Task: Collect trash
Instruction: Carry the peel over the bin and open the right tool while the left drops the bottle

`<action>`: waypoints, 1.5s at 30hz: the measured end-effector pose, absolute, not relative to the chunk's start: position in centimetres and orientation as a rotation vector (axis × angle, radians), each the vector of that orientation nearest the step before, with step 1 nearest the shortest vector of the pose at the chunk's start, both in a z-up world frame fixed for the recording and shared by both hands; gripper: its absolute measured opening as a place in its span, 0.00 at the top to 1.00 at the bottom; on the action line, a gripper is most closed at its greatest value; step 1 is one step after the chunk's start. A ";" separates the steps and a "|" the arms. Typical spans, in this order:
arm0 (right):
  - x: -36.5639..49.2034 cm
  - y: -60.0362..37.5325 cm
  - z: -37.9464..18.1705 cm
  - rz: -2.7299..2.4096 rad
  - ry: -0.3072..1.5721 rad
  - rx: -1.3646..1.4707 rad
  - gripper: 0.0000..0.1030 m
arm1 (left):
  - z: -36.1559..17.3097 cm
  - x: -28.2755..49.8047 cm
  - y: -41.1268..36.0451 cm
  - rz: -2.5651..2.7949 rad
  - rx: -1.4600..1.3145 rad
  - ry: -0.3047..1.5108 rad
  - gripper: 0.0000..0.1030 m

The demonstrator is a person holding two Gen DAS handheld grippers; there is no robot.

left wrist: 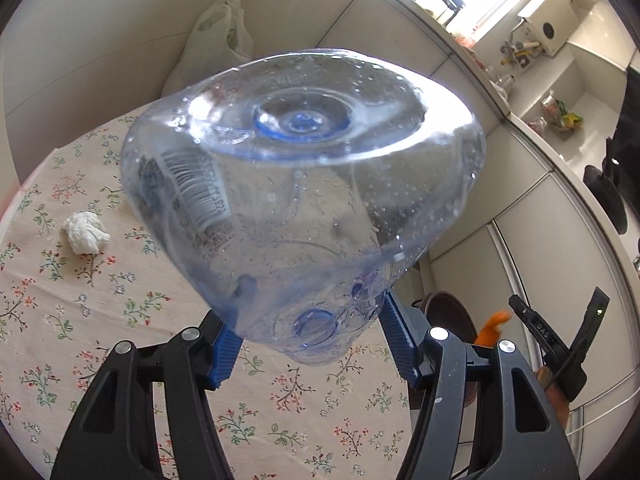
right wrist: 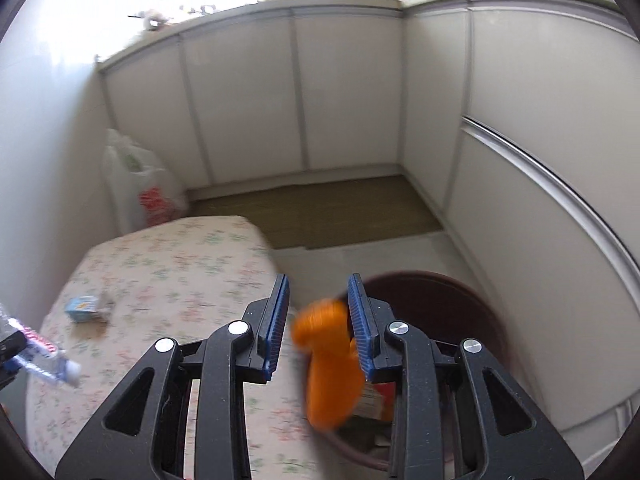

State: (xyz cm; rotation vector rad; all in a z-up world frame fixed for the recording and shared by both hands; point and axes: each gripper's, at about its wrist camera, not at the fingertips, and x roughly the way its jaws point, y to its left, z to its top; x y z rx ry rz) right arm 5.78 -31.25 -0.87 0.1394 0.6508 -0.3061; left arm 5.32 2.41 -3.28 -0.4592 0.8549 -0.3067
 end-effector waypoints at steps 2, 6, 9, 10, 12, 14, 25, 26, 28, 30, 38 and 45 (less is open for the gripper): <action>5.6 -32.6 -1.3 -0.385 0.675 0.121 0.72 | -3.5 5.6 1.7 -0.316 -0.451 0.865 0.40; 5.3 -33.8 -1.7 -0.480 0.704 0.090 0.47 | -3.6 6.6 0.5 -0.332 -0.454 0.889 0.40; 4.2 -34.7 -0.7 -0.528 0.626 0.145 0.17 | -3.5 6.8 -0.3 -0.350 -0.452 0.897 0.40; 3.8 -34.7 -0.3 -0.536 0.602 0.153 0.13 | -3.4 7.0 -0.4 -0.357 -0.449 0.896 0.40; 2.8 -35.4 0.6 -0.561 0.544 0.174 0.07 | -3.1 6.9 -1.5 -0.377 -0.442 0.896 0.40; 2.0 -36.2 1.4 -0.581 0.500 0.213 0.07 | -2.9 7.0 -2.6 -0.398 -0.447 0.901 0.40; -2.4 -43.6 2.6 -0.621 0.389 0.540 0.07 | -1.1 7.7 -15.9 -0.596 -0.377 0.942 0.40; -2.9 -44.3 2.4 -0.621 0.379 0.580 0.07 | -1.2 7.6 -17.3 -0.617 -0.364 0.950 0.40; -3.7 -45.6 2.1 -0.621 0.367 0.656 0.07 | -1.4 7.7 -20.0 -0.649 -0.334 0.966 0.40; -4.1 -46.9 1.4 -0.613 0.365 0.730 0.07 | -1.9 7.7 -21.9 -0.665 -0.312 0.977 0.40; -3.7 -47.9 0.7 -0.588 0.362 0.801 0.07 | -4.9 9.0 -28.1 -0.688 -0.252 1.077 0.35; -2.8 -47.6 0.3 -0.547 0.384 0.848 0.07 | -5.8 7.5 -27.6 -0.690 -0.146 1.038 0.25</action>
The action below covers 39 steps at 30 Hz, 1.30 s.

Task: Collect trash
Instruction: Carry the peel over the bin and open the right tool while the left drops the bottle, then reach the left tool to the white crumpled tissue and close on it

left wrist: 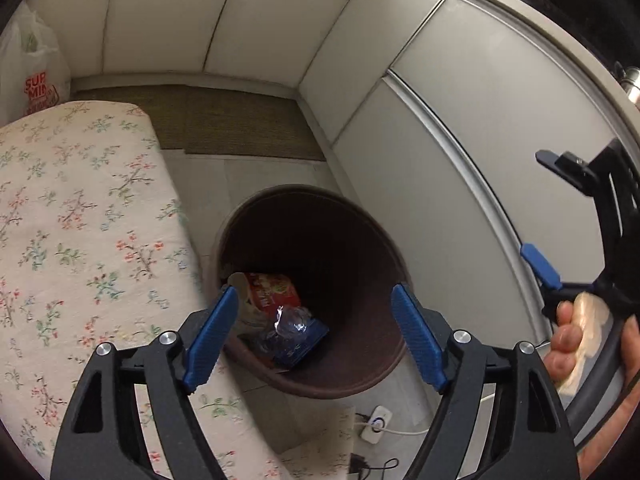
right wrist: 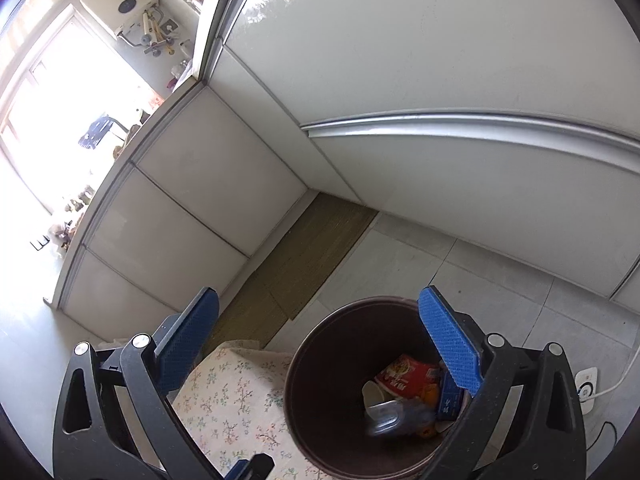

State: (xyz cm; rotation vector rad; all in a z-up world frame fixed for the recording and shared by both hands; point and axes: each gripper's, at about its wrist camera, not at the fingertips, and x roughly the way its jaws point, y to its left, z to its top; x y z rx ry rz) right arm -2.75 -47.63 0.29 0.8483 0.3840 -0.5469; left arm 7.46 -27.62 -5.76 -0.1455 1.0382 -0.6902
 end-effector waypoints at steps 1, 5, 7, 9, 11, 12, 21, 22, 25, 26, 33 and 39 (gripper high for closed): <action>-2.5 -47.4 0.3 -0.540 0.389 0.850 0.07 | -5.7 7.6 -27.5 -0.680 -0.152 1.040 0.25; -0.8 -46.1 0.0 -0.487 0.437 0.846 0.07 | -6.0 7.8 -22.8 -0.594 -0.200 1.039 0.25; -0.3 -45.3 -0.1 -0.480 0.451 0.837 0.07 | -6.1 8.6 -20.5 -0.544 -0.216 1.048 0.25; 0.5 -44.4 -0.1 -0.468 0.468 0.818 0.07 | -6.8 9.1 -17.5 -0.477 -0.229 1.063 0.25; 1.4 -43.4 -0.2 -0.454 0.487 0.799 0.07 | -7.5 9.3 -14.6 -0.423 -0.240 1.081 0.25; 1.8 -42.9 -0.3 -0.448 0.496 0.790 0.07 | -7.9 9.4 -13.4 -0.400 -0.241 1.087 0.25; 6.6 -35.2 -0.7 -0.339 0.615 0.578 0.07 | -9.1 9.6 -2.7 -0.215 -0.285 1.080 0.25; 7.0 -34.5 -0.7 -0.324 0.627 0.556 0.07 | -9.2 9.7 -1.7 -0.197 -0.296 1.079 0.25; 8.4 -31.4 -1.2 -0.284 0.665 0.485 0.07 | -9.5 9.8 1.4 -0.146 -0.332 1.083 0.25; 8.8 -30.1 -1.3 -0.263 0.680 0.452 0.07 | -9.6 9.8 2.4 -0.127 -0.345 1.083 0.25; 10.6 -21.9 -3.2 -0.128 0.772 0.218 0.07 | -10.5 10.6 9.6 0.002 -0.523 1.083 0.25; 11.1 -15.7 -5.9 -0.027 0.855 0.026 0.07 | -11.2 11.9 14.7 0.126 -0.613 1.111 0.25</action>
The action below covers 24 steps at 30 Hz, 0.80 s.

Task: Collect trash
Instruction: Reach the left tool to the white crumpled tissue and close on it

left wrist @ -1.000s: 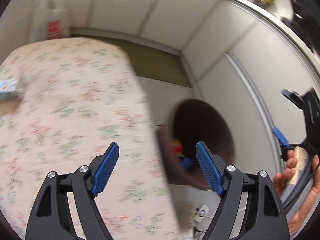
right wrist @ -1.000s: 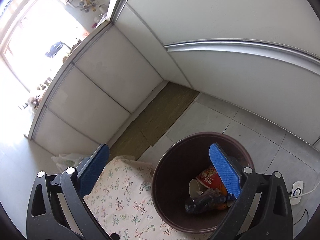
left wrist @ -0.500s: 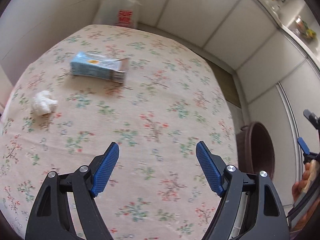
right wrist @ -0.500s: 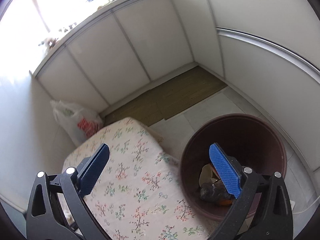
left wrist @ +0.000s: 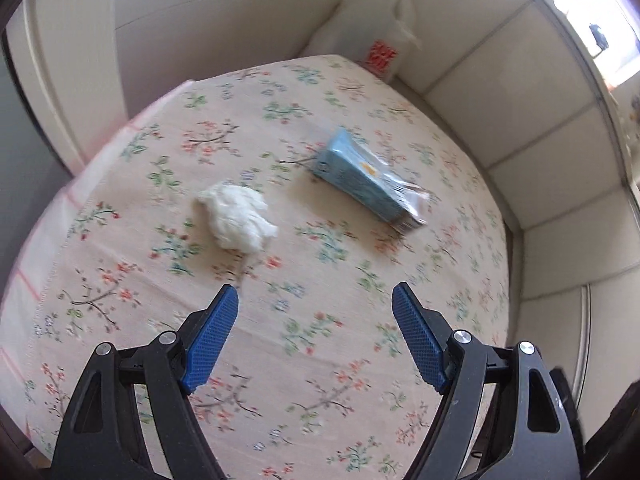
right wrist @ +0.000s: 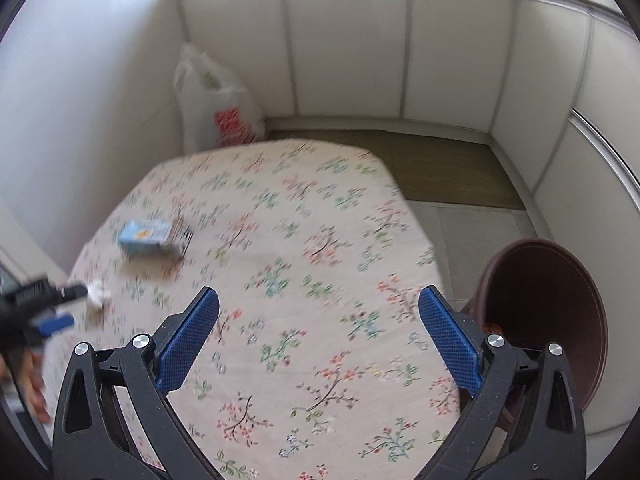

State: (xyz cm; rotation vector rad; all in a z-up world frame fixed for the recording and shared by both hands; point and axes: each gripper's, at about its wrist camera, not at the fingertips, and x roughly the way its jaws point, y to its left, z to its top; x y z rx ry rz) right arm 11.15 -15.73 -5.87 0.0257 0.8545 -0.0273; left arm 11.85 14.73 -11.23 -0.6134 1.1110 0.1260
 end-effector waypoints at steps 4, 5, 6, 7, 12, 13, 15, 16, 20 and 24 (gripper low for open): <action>11.0 -12.3 -7.7 0.016 0.886 -0.103 0.07 | -13.0 12.3 17.2 0.169 -0.719 1.153 0.25; 10.9 -11.6 -8.0 0.026 0.888 -0.124 0.07 | -13.3 12.3 17.9 0.189 -0.735 1.154 0.25; 10.9 -11.1 -8.2 0.038 0.892 -0.142 0.07 | -13.4 12.4 18.4 0.208 -0.740 1.149 0.25; 10.9 -10.6 -8.5 0.050 0.896 -0.158 0.07 | -13.4 12.5 18.9 0.228 -0.742 1.138 0.25; 10.6 -9.0 -9.5 0.079 0.918 -0.232 0.07 | -13.2 13.1 20.1 0.283 -0.710 1.098 0.25; 10.7 -8.9 -9.7 0.080 0.925 -0.241 0.07 | -13.5 13.3 20.2 0.283 -0.713 1.101 0.25; 10.7 -9.0 -10.0 0.079 0.932 -0.243 0.07 | -14.2 13.5 20.0 0.271 -0.720 1.114 0.25; 10.7 -9.0 -10.0 0.080 0.935 -0.243 0.07 | -14.5 13.7 19.9 0.272 -0.718 1.118 0.25; 10.6 -9.1 -10.2 0.074 0.939 -0.250 0.07 | -16.1 14.0 19.8 0.288 -0.713 1.150 0.28; 10.6 -9.1 -10.3 0.073 0.940 -0.255 0.07 | -16.1 13.8 19.4 0.280 -0.691 1.149 0.34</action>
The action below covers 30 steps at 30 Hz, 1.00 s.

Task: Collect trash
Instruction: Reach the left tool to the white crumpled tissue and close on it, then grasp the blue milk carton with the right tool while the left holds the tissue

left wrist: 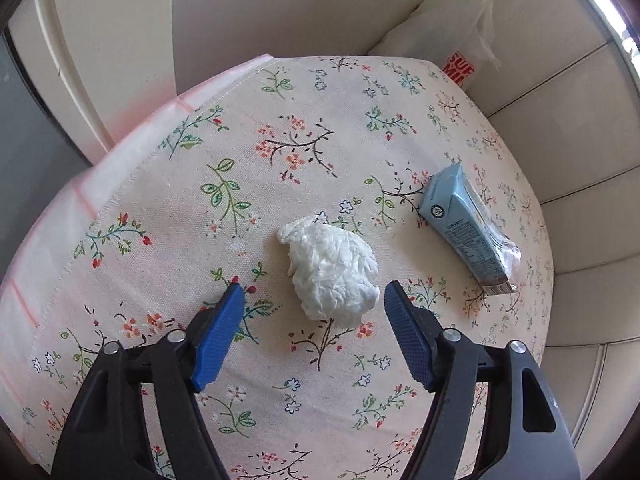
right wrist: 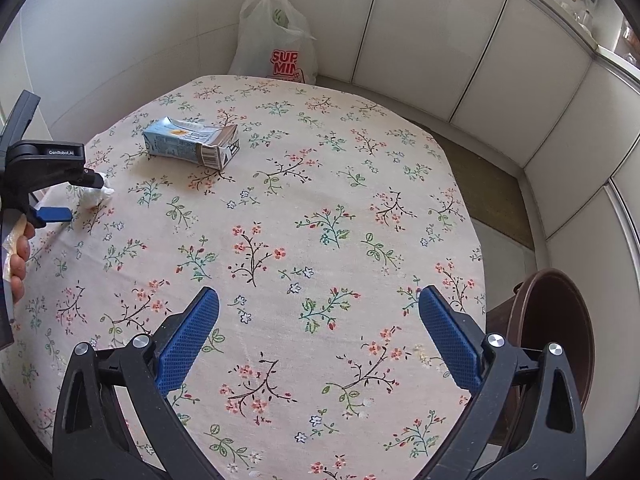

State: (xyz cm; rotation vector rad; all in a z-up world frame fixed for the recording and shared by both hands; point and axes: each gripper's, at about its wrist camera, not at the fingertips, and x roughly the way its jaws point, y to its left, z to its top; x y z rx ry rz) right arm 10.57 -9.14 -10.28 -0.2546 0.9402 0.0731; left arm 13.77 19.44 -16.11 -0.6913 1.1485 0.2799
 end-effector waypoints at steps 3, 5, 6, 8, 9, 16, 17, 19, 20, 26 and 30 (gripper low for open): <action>10.6 -9.0 -10.4 0.080 0.945 -0.259 0.07 | -16.3 13.8 19.2 0.270 -0.688 1.155 0.36; 10.6 -8.8 -10.6 0.081 0.948 -0.272 0.07 | -16.3 14.0 18.8 0.276 -0.649 1.158 0.40; 10.5 -8.7 -10.7 0.081 0.948 -0.280 0.07 | -16.3 14.1 18.5 0.278 -0.627 1.159 0.43; 10.5 -8.6 -10.8 0.079 0.947 -0.293 0.07 | -16.2 14.1 18.0 0.268 -0.580 1.156 0.62; 10.5 -8.6 -10.9 0.077 0.947 -0.299 0.07 | -16.2 14.2 17.7 0.241 -0.579 1.161 0.71; 10.1 -8.5 -10.8 0.109 0.877 -0.339 0.07 | -15.0 14.0 16.3 0.107 -0.579 1.124 0.75; 9.9 -8.5 -10.5 0.123 0.861 -0.341 0.07 | -14.3 13.7 16.3 0.088 -0.585 1.106 0.75; 9.3 -8.5 -10.1 0.176 0.814 -0.344 0.07 | -12.8 13.2 16.8 0.042 -0.625 1.075 0.75; 9.1 -8.4 -9.8 0.210 0.785 -0.345 0.07 | -12.0 13.0 17.0 0.021 -0.642 1.061 0.75; 10.5 -6.8 -9.1 0.311 0.747 -0.320 0.07 | -7.4 11.5 17.6 -0.069 -0.657 0.965 0.75; 13.1 -2.9 -8.6 0.361 0.721 -0.424 0.07 | -5.7 10.5 18.5 -0.118 -0.716 0.939 0.75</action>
